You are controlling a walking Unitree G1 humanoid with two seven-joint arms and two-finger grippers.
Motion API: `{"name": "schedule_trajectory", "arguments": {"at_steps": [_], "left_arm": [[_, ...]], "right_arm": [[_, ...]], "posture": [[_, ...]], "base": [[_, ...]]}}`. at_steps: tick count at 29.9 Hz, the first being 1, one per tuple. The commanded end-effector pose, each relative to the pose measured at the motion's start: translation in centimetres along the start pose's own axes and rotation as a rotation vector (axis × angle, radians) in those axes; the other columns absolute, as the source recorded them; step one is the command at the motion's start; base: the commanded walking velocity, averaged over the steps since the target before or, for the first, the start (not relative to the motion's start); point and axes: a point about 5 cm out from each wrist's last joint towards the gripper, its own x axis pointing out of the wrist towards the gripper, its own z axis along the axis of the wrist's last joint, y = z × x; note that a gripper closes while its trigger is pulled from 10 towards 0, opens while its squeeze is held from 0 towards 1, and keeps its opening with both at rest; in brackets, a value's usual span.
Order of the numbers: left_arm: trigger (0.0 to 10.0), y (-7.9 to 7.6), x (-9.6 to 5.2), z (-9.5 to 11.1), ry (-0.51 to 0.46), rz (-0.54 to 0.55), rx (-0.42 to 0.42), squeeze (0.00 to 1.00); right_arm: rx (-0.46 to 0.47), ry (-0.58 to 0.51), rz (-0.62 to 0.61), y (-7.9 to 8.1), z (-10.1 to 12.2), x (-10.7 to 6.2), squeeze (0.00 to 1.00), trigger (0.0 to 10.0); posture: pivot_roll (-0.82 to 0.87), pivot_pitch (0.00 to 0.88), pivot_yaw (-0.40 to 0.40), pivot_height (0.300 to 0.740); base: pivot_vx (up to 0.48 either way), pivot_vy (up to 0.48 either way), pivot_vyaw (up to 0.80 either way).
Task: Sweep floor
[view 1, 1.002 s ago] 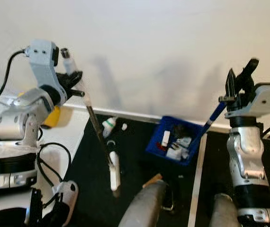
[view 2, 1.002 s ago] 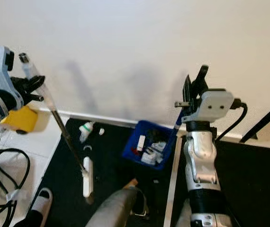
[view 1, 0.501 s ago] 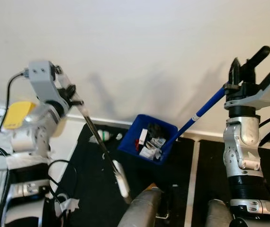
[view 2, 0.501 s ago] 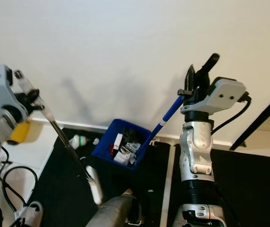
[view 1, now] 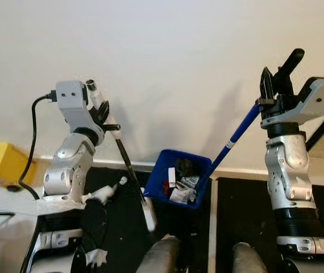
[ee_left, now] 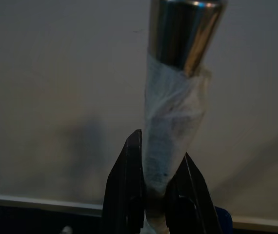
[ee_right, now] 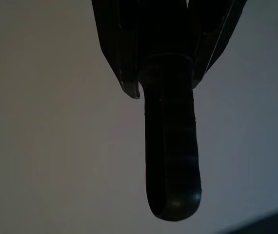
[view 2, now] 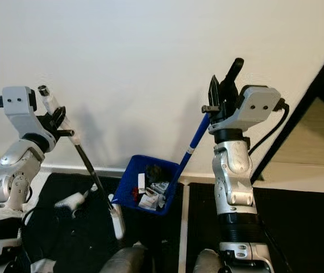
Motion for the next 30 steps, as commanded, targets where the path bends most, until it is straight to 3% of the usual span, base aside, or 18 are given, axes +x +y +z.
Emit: {"name": "schedule_trajectory", "arguments": {"at_steps": [1, 3, 11, 18, 22, 26, 30], "left_arm": [[10.0, -0.1, -0.4, 1.6, -0.103, 0.015, 0.015, 0.0], [10.0, -0.7, -0.8, 1.6, -0.138, 0.016, 0.055, 0.0], [10.0, -0.6, -1.2, 0.7, -0.141, 0.09, 0.123, 0.0], [10.0, -0.4, -1.4, 0.7, -0.139, 0.12, 0.15, 0.0], [10.0, -0.3, -1.5, 0.6, -0.126, 0.117, 0.183, 0.0], [10.0, -0.5, -1.5, 0.0, -0.108, 0.117, 0.165, 0.0], [10.0, -2.0, -1.5, -1.6, -0.082, 0.113, 0.112, 0.0]], "right_arm": [[0.041, -0.074, 0.043, 1.1, 1.7, 0.8, 0.0, 10.0], [0.047, -0.059, 0.074, 1.2, 1.7, 1.2, 0.0, 10.0], [0.052, -0.003, 0.097, 0.7, 0.7, 1.6, 0.0, 10.0], [0.053, 0.012, 0.081, -0.2, 0.6, 1.9, 0.0, 10.0], [0.059, 0.042, 0.066, -0.4, -0.2, 1.2, 0.0, 10.0], [0.049, 0.069, 0.074, -0.2, -0.9, 0.6, 0.0, 10.0], [0.021, 0.099, 0.112, 0.6, -2.0, -0.1, 0.0, 10.0]], "posture": [[-0.02, 0.008, 0.073, 0.74], [-0.02, 0.008, 0.035, 0.74], [0.0, 0.018, -0.013, 0.74], [0.01, 0.022, -0.006, 0.74], [0.01, 0.025, 0.006, 0.74], [0.01, 0.022, 0.01, 0.74], [0.01, 0.014, 0.015, 0.74]], "base": [[0.0, 0.0, 0.0], [0.0, 0.0, 0.0], [0.0, 0.0, 0.0], [0.0, 0.0, 0.0], [0.0, 0.0, 0.0], [0.0, 0.0, 0.0], [0.0, 0.0, 0.0]]}}
